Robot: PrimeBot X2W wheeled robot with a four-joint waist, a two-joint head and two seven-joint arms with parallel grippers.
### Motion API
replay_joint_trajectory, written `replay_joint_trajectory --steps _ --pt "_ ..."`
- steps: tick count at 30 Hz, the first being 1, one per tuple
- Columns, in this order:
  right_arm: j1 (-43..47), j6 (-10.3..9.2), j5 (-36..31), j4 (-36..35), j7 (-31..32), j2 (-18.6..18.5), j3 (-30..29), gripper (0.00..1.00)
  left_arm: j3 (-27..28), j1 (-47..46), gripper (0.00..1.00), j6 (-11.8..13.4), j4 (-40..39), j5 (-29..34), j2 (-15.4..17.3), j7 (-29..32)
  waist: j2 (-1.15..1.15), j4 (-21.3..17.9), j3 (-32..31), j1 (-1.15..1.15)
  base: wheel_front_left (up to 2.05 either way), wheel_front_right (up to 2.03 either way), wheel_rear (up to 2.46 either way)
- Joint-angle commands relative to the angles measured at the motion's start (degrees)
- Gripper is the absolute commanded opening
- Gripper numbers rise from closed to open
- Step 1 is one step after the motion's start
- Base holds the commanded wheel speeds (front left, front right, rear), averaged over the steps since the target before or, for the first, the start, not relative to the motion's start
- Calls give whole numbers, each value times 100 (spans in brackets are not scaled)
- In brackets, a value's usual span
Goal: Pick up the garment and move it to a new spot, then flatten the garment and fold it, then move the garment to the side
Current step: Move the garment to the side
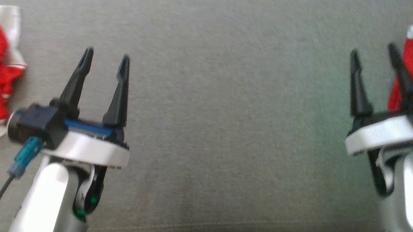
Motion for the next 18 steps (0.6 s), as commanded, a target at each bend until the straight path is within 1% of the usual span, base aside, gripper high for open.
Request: replay_joint_trajectory --steps 1,5,7,10,14,18 --pt "119 -2 -14 -282 -65 84 89 100 214 35 100 42 -219 -12 -1 -29 0 475 -492 1 0 0 0" --pt "534 -2 -97 -514 -95 303 257 100 289 371 100 210 -131 108 -14 -29 0 642 -672 1 0 0 0" --pt "732 -2 -201 -619 -104 372 318 100 286 488 100 246 -75 92 -18 -29 0 727 -760 1 0 0 0" --pt "952 -2 -317 -721 -112 435 254 100 257 597 100 301 -40 7 -20 -29 0 800 -860 1 0 0 0" --pt "1453 -2 -721 -947 -127 504 145 100 141 833 100 367 -40 -12 -21 -29 0 894 -1121 1 0 0 0" --pt "1938 -2 -636 -1110 -133 542 -116 100 126 1070 100 495 -128 -12 -21 -29 0 931 -1308 1 0 0 0"
